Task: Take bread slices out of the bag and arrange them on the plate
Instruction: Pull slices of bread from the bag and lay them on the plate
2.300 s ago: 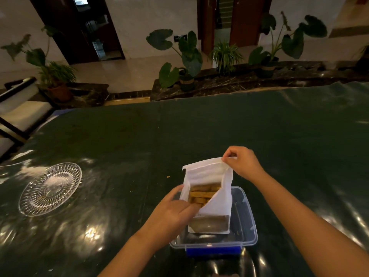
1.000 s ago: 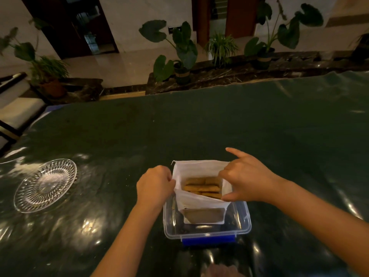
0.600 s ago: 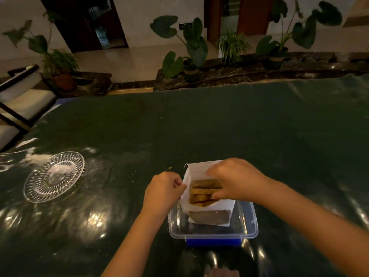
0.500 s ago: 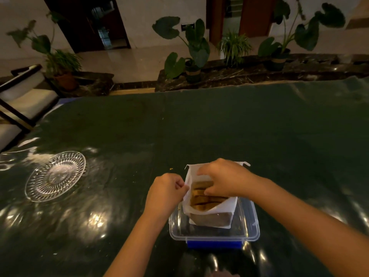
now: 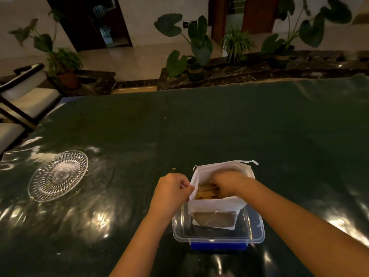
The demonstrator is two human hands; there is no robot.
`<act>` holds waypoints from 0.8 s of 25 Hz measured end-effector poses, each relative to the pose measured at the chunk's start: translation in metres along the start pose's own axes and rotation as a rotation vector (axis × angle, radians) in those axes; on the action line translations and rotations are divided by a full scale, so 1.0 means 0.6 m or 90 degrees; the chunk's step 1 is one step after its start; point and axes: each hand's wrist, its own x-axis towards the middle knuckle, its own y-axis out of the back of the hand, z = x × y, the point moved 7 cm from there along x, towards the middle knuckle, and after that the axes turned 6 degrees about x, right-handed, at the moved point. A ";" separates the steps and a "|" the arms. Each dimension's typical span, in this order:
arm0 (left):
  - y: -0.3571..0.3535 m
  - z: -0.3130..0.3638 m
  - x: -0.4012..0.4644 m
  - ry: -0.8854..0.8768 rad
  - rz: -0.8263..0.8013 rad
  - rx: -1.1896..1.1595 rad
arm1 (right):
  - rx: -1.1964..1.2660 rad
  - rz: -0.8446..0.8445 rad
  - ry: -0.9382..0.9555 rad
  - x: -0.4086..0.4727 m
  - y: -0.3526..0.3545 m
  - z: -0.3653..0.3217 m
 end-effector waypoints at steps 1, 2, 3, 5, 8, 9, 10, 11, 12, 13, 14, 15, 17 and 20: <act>0.000 0.000 0.000 0.003 -0.007 -0.005 | 0.042 0.007 0.015 -0.004 -0.001 0.005; -0.001 0.000 -0.001 0.005 -0.015 -0.008 | 0.072 0.008 0.028 -0.009 0.000 0.009; -0.002 0.001 -0.001 0.006 -0.021 -0.010 | 0.080 0.012 0.040 -0.013 0.003 0.013; -0.002 0.003 -0.001 0.001 -0.023 -0.013 | 0.077 0.026 0.054 -0.016 0.009 0.016; 0.001 0.007 0.001 -0.005 -0.006 -0.011 | 0.064 0.035 0.056 -0.019 0.005 0.010; 0.001 0.008 0.001 -0.006 -0.003 -0.009 | 0.038 0.036 0.060 -0.019 0.002 0.009; 0.001 0.009 0.001 -0.007 -0.003 -0.007 | 0.033 0.037 0.057 -0.020 -0.001 0.009; 0.000 0.009 0.001 -0.008 -0.003 -0.006 | 0.042 0.035 0.052 -0.021 -0.001 0.010; -0.001 0.009 0.001 -0.010 -0.001 -0.006 | 0.053 0.037 0.051 -0.023 0.001 0.009; -0.001 0.008 0.001 -0.012 0.001 -0.009 | 0.057 0.044 0.058 -0.025 0.005 0.006; 0.000 0.007 0.001 -0.014 0.004 -0.015 | 0.051 0.056 0.073 -0.027 0.013 0.002; 0.000 0.006 0.002 -0.017 0.006 -0.019 | 0.036 0.069 0.093 -0.030 0.023 -0.002; 0.002 0.007 0.006 -0.030 0.008 -0.029 | 0.007 0.092 0.146 -0.049 0.052 -0.013; 0.016 0.016 0.013 -0.065 0.033 -0.050 | 0.018 0.113 0.214 -0.088 0.108 -0.016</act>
